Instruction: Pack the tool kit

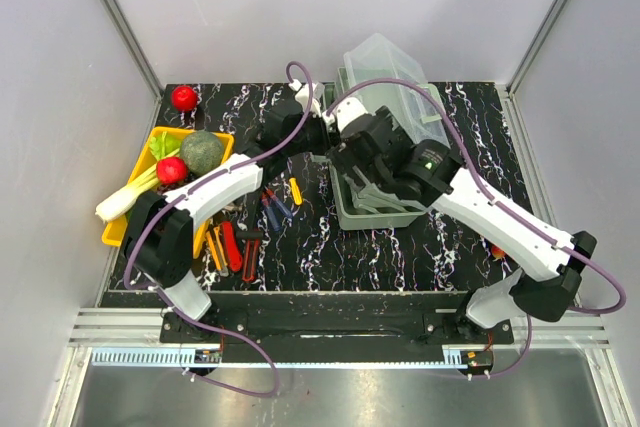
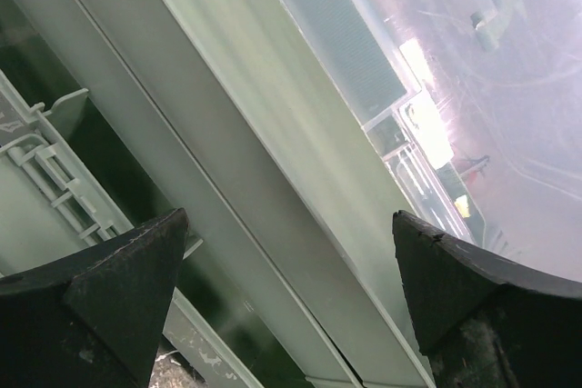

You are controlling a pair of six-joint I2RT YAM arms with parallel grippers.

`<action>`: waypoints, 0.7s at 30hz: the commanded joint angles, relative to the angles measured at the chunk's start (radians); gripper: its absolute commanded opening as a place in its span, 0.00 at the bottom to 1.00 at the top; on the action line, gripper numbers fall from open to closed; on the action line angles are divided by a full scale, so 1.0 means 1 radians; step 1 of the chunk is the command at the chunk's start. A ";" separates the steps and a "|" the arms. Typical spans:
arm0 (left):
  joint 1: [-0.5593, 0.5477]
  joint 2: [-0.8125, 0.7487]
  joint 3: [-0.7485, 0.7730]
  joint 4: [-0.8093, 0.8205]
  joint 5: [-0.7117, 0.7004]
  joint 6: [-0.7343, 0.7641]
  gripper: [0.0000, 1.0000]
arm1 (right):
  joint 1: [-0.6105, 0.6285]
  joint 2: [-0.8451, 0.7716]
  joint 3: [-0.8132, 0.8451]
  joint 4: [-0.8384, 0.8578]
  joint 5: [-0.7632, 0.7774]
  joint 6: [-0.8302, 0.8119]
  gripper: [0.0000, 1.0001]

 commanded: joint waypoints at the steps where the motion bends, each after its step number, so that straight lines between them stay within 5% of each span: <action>1: 0.003 -0.005 0.063 0.076 0.037 -0.023 0.99 | 0.069 -0.025 0.000 -0.037 0.143 0.021 1.00; 8: 0.004 -0.005 0.049 0.102 0.065 -0.043 0.99 | 0.149 0.026 -0.115 0.099 0.519 -0.023 0.99; 21: 0.012 0.033 0.026 0.148 0.102 -0.080 0.99 | 0.154 -0.002 -0.329 0.461 0.675 -0.253 0.99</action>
